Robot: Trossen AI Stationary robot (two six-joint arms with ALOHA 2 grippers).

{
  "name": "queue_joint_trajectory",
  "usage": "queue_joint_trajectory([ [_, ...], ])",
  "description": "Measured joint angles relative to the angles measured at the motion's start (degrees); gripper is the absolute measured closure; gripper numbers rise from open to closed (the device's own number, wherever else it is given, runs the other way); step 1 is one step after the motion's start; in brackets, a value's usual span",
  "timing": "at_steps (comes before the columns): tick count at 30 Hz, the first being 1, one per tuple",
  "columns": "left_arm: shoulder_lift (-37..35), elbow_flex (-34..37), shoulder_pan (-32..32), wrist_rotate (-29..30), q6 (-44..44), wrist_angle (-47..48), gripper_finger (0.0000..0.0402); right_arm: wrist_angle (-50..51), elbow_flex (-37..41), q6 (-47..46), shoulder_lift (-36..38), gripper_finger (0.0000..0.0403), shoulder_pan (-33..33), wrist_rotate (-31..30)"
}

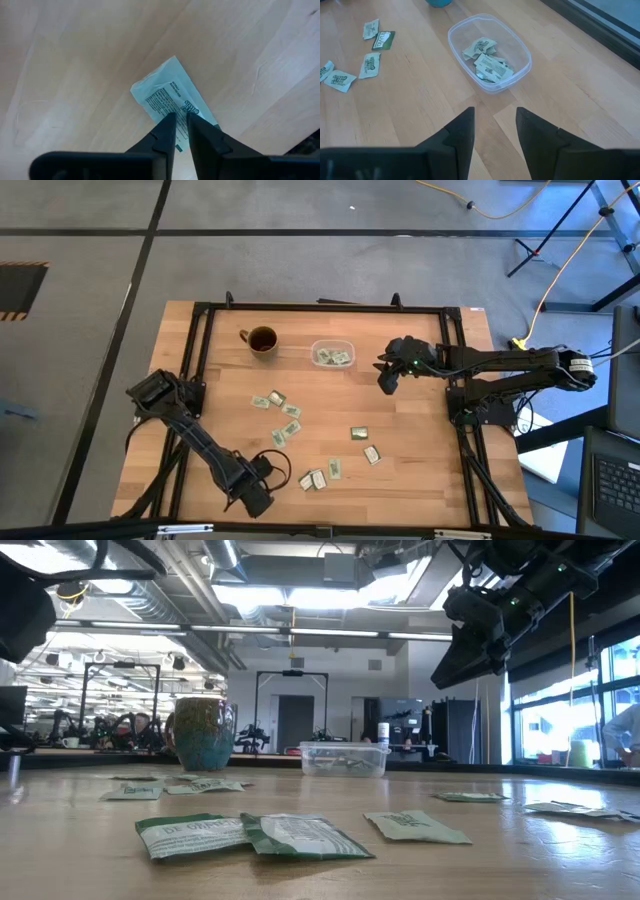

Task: Pick and place Stevia / Truvia into bins
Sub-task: Put the stevia packet into the transparent container

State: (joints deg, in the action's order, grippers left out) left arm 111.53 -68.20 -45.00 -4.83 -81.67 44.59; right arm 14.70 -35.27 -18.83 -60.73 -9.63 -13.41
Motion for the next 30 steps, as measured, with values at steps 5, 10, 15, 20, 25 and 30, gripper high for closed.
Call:
queue_joint_trajectory([
  [5, 0.0, 0.04, 0.34, -0.35, 0.94, -0.04, 0.0357, 0.0, 0.0, 0.0, 0.0, 0.0256, 0.02, 0.0],
  [10, 0.0, 0.09, 0.62, -0.34, 1.49, -0.04, 0.0389, 0.0, 0.0, 0.0, 0.0, 0.0256, 0.0, 0.0],
  [15, 0.0, 0.09, 0.64, -0.34, 2.91, -0.04, 0.0397, -0.02, 0.0, 0.14, 0.0, 0.0256, 0.0, 0.0],
  [20, -0.37, -0.96, 1.13, 0.21, 6.89, 2.12, 0.0399, -0.04, 0.0, 1.18, -0.01, 0.0256, 0.0, 0.0],
  [25, -3.98, -1.81, 3.46, 6.89, 11.62, 4.55, 0.04, -0.11, 0.0, 1.31, -0.01, 0.0256, 0.02, 0.0],
  [30, -8.7, -2.11, 7.41, 12.35, 19.89, 4.25, 0.04, 0.0, 0.0, 1.32, 0.0, 0.0256, 0.0, 0.0],
])
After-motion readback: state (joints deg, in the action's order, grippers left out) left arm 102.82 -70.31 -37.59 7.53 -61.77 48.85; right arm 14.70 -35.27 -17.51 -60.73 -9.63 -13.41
